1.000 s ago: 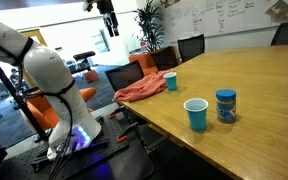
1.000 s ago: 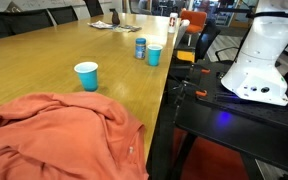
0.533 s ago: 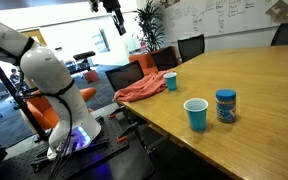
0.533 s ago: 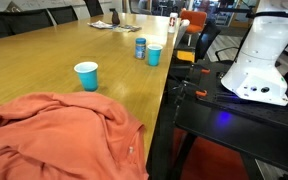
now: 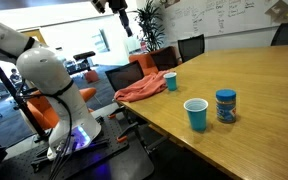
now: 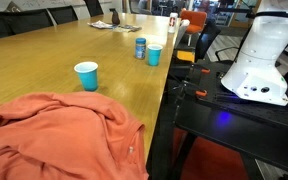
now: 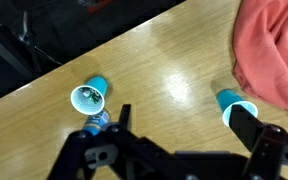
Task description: Pour some candy out of the cup on the right
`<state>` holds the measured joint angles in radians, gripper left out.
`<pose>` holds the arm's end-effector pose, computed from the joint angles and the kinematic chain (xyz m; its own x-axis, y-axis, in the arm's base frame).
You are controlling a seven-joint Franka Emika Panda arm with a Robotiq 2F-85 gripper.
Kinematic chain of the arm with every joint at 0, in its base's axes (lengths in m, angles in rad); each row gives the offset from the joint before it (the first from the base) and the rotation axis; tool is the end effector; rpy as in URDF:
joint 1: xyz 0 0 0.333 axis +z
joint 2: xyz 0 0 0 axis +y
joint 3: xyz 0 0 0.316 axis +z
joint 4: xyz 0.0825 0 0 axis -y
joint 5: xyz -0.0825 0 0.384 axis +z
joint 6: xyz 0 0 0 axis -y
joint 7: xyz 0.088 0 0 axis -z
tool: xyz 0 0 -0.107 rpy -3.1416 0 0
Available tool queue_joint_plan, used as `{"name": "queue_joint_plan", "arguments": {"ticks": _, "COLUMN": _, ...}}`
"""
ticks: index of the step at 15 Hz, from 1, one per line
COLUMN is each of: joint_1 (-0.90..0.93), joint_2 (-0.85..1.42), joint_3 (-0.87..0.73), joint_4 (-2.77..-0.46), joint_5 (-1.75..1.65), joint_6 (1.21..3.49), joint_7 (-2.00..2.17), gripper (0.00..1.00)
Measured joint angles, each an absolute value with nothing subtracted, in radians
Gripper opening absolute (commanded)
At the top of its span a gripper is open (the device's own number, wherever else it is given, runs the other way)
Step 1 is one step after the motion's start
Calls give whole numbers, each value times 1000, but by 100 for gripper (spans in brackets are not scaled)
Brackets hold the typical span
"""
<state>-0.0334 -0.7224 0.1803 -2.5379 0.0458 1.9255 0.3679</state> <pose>0.3419 0.0597 0.5106 0.9562 -0.2657 0.1224 -0.2714 -0.9619 0.0326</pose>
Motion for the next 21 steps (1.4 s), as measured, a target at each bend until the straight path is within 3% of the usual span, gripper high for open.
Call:
{"name": "queue_joint_plan", "arguments": {"ticks": 9, "joint_1": -187, "joint_2": -714, "joint_3": 22, "joint_4": -2720, "joint_5": -62, "joint_6": 2187, "joint_7": 354, "gripper": 100}}
{"name": "queue_joint_plan", "arguments": {"ticks": 16, "joint_1": -284, "joint_2": -580, "joint_3": -56, "joint_4": -2786, "joint_5": -98, "joint_6": 2421, "joint_7": 337, "gripper": 100}}
{"name": "queue_joint_plan", "arguments": {"ticks": 21, "joint_1": -315, "joint_2": -520, "joint_3": -70, "joint_4": -2783, "joint_5": -99, "joint_6": 2441, "joint_7": 335, "gripper": 100}}
